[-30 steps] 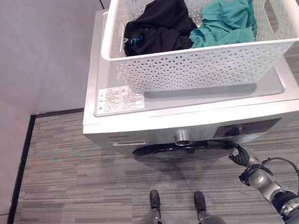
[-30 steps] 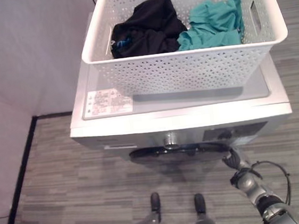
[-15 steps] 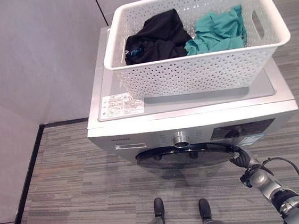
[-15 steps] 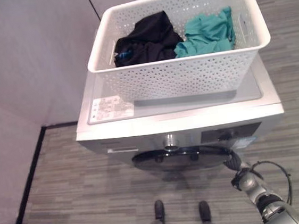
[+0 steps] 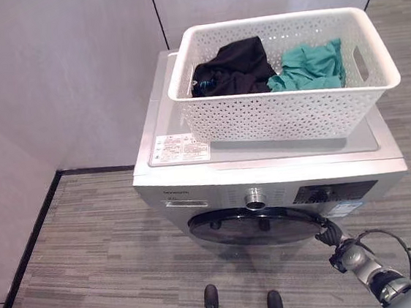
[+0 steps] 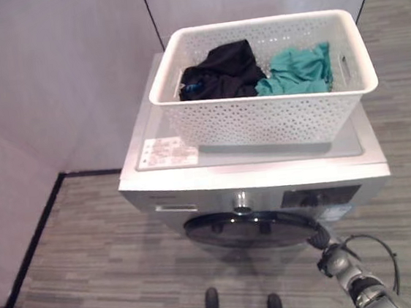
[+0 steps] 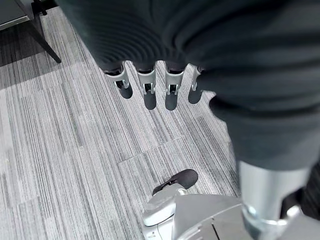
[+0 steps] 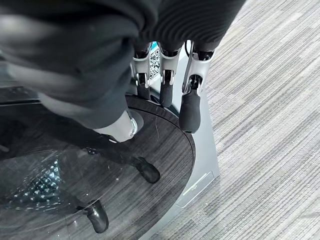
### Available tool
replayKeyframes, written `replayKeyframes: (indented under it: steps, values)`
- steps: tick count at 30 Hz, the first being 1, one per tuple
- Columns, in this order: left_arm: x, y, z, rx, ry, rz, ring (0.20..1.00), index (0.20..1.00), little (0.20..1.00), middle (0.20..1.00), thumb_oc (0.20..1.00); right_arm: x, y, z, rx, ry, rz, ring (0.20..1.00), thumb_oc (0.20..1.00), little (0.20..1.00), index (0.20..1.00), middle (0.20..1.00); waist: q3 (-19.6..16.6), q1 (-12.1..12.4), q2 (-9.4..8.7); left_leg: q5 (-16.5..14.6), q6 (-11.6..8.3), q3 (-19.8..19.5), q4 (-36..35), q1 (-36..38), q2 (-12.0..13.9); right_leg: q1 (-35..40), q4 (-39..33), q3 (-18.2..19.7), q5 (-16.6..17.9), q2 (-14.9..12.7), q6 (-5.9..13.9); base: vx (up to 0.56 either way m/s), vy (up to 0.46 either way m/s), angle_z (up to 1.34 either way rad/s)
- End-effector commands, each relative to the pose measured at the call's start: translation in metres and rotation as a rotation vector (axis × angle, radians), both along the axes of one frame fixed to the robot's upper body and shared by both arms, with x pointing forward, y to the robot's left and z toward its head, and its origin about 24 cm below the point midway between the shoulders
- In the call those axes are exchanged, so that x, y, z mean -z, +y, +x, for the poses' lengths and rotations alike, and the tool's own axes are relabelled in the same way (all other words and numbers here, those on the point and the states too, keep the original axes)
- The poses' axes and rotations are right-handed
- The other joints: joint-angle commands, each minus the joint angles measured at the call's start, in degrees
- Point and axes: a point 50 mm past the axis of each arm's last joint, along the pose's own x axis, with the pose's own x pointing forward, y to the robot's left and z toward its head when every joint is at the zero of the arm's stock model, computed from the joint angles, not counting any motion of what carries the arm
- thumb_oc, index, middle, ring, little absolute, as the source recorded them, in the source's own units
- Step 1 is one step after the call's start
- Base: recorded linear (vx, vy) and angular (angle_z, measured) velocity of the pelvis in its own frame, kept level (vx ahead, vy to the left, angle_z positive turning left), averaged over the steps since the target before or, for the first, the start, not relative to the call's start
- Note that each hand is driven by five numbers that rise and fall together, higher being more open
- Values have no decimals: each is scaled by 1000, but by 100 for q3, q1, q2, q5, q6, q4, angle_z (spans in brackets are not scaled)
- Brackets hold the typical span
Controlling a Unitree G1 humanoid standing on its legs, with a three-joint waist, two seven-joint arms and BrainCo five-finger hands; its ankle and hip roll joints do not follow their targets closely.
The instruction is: Grab the laundry basket,head to the washer,open it,put in the laundry and shut it.
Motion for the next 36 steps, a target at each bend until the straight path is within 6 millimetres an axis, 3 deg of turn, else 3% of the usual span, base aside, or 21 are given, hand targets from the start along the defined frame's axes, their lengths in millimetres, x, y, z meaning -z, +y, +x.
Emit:
replayKeyframes:
  steps: [1,8,14,22,25,36]
  values:
    - [1,0,4,43,44,19,1000,1000,1000,1000,1000,55,60,-64,-155,298,177,200,200,200,200,200,80,25,-81,-388,162,-24,248,0,-303,-212,98,506,-247,-98,32,-18,-8,7]
    - [1,-1,4,25,41,4,1000,1000,1000,1000,1000,69,61,-101,-143,407,203,200,200,200,200,200,70,-52,-105,-376,143,-27,284,55,-283,-157,141,525,-278,-53,-11,0,0,0]
    - [1,-1,4,15,34,-5,1000,1000,1000,1000,1000,72,63,-117,-181,460,221,200,200,200,200,200,108,-110,-116,-377,128,40,323,43,-243,-196,149,586,-250,-26,-12,-5,-2,0]
    - [0,-3,10,7,11,-14,1000,1000,1000,1000,1000,70,64,-123,-245,474,218,200,200,200,200,200,179,-187,-103,-332,94,120,334,-62,-244,-337,71,656,-144,-12,3,-41,2,-3]
    - [-1,-3,16,-10,-8,-6,1000,1000,1000,1000,1000,67,64,-115,-263,435,195,200,200,200,200,200,278,-226,-75,-323,93,260,388,-238,-257,-584,47,790,-2,-23,46,-82,25,-20]
    - [-2,-22,31,17,-66,-26,1000,1000,1000,1000,1000,61,57,-108,-277,374,131,200,200,200,200,200,423,-367,138,-505,152,698,608,-412,-343,-967,46,1246,214,-92,175,-37,55,-23]
